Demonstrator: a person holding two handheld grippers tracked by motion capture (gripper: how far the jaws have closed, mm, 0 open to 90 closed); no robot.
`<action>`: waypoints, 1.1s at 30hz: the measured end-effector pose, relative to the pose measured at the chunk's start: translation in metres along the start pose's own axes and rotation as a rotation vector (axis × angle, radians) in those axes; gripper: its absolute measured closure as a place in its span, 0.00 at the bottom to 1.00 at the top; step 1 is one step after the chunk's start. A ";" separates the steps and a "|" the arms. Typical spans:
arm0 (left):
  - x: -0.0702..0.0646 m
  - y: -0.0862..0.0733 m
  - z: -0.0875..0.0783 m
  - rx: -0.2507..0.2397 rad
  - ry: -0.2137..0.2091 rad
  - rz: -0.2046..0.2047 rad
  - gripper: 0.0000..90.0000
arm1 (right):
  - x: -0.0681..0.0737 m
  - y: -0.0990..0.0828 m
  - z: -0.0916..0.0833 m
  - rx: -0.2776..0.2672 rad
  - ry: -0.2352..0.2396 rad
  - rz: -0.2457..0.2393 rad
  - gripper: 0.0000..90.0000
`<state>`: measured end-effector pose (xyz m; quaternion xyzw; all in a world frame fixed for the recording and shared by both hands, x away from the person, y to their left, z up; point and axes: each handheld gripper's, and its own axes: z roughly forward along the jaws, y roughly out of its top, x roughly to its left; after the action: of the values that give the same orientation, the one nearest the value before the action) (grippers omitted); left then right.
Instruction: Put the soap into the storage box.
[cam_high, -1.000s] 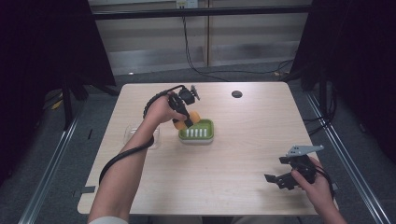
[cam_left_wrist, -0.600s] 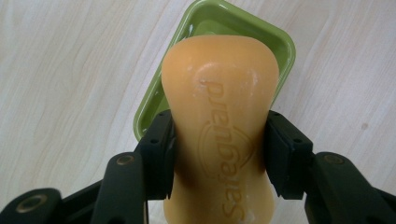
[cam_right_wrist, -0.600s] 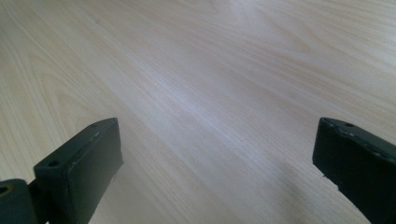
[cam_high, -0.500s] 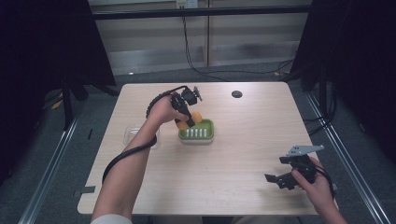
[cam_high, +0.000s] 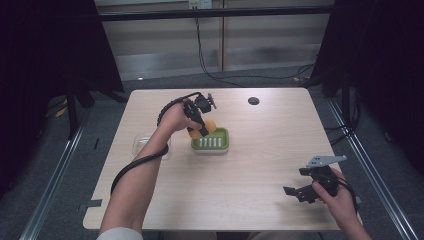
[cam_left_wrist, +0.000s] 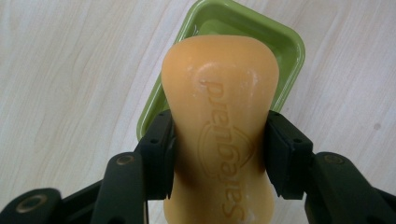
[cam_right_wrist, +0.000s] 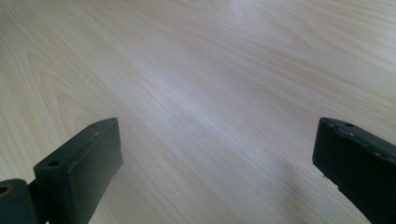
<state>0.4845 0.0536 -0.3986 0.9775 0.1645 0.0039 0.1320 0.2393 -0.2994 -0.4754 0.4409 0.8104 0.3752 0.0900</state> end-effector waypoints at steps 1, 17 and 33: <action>0.000 0.000 0.000 0.000 0.004 -0.003 0.55 | 0.000 0.000 0.000 0.000 0.002 -0.003 0.01; -0.001 0.005 0.006 0.000 0.002 0.033 0.55 | -0.001 -0.001 0.001 0.006 0.002 -0.001 0.01; 0.000 0.010 0.015 0.008 -0.005 0.053 0.55 | -0.001 -0.001 0.001 0.005 0.003 0.002 0.01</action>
<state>0.4882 0.0406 -0.4106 0.9821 0.1381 0.0041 0.1281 0.2400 -0.2995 -0.4770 0.4412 0.8111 0.3740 0.0873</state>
